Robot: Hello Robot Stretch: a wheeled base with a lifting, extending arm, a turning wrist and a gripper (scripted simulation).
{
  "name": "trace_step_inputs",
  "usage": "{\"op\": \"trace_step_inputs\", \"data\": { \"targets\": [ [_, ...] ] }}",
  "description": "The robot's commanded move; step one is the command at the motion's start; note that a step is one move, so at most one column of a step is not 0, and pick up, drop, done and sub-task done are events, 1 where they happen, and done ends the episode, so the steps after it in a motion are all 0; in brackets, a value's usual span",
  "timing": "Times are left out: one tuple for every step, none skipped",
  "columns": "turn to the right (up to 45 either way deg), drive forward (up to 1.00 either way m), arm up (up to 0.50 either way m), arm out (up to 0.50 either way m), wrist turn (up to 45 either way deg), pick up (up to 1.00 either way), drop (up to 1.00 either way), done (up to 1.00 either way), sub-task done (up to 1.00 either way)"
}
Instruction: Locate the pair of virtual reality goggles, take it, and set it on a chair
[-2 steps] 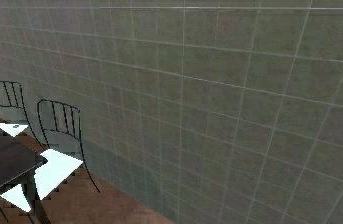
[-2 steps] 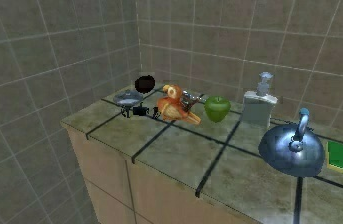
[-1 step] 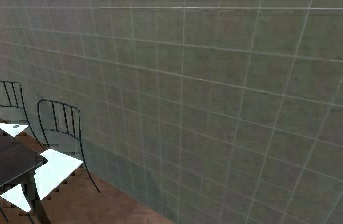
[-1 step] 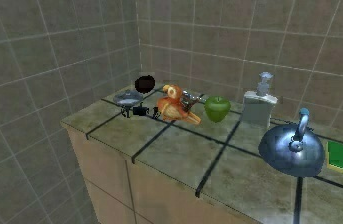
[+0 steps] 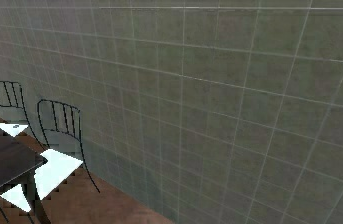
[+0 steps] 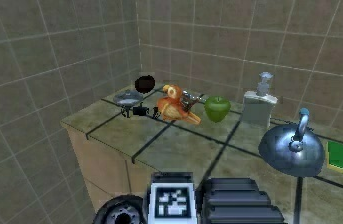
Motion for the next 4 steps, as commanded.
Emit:
{"op": "trace_step_inputs", "data": {
  "targets": [
    [0.0,0.0,0.0,0.5,0.0,0.0,0.0,0.0,0.0],
    [0.0,0.0,0.0,0.0,45.0,0.0,0.0,0.0,0.0],
    [0.0,0.0,0.0,0.0,45.0,0.0,0.0,0.0,0.0],
    [0.0,0.0,0.0,0.0,45.0,0.0,0.0,0.0,0.0]
  ]
}}
